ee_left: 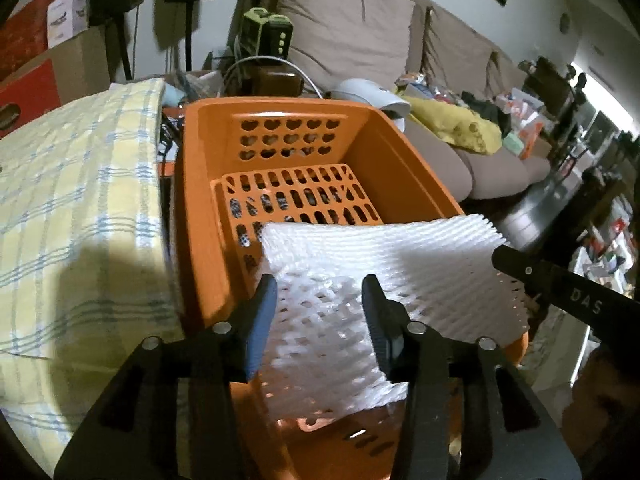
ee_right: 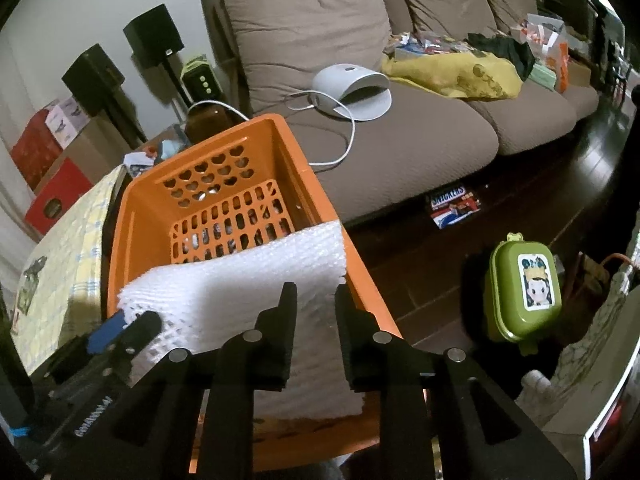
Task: Organize objects
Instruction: 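Open both grippers to release the mesh sheet in the basket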
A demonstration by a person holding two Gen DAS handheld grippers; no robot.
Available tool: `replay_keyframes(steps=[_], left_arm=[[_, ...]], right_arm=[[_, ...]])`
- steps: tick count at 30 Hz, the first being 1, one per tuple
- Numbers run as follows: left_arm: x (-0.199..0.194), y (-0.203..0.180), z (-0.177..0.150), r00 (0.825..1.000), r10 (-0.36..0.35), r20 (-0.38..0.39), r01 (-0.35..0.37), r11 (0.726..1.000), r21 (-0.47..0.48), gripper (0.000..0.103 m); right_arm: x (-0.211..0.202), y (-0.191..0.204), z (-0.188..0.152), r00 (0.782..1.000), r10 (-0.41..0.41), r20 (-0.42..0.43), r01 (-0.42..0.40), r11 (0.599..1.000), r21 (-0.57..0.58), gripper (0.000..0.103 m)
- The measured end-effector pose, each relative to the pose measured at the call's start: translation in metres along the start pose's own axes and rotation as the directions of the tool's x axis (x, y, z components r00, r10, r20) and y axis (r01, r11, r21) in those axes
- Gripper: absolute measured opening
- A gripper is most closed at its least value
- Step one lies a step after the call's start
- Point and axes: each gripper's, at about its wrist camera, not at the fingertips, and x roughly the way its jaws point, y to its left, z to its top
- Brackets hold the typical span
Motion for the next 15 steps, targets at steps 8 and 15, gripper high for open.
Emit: replay_keyframes(steps=[8,15], left_arm=[[-0.022,0.015,0.008,0.993,0.104,0.05,-0.103,0.995,-0.014,0.063],[-0.04,0.025,0.011,0.986,0.148,0.081,-0.147,0.989,-0.015,0.068]], right_arm=[[-0.027,0.012,0.003,0.997,-0.013,0.08,0.015,1.0,-0.026,0.029],[-0.033,0.035,-0.007,0.992,-0.064,0.111,0.076,0.992,-0.103,0.031]])
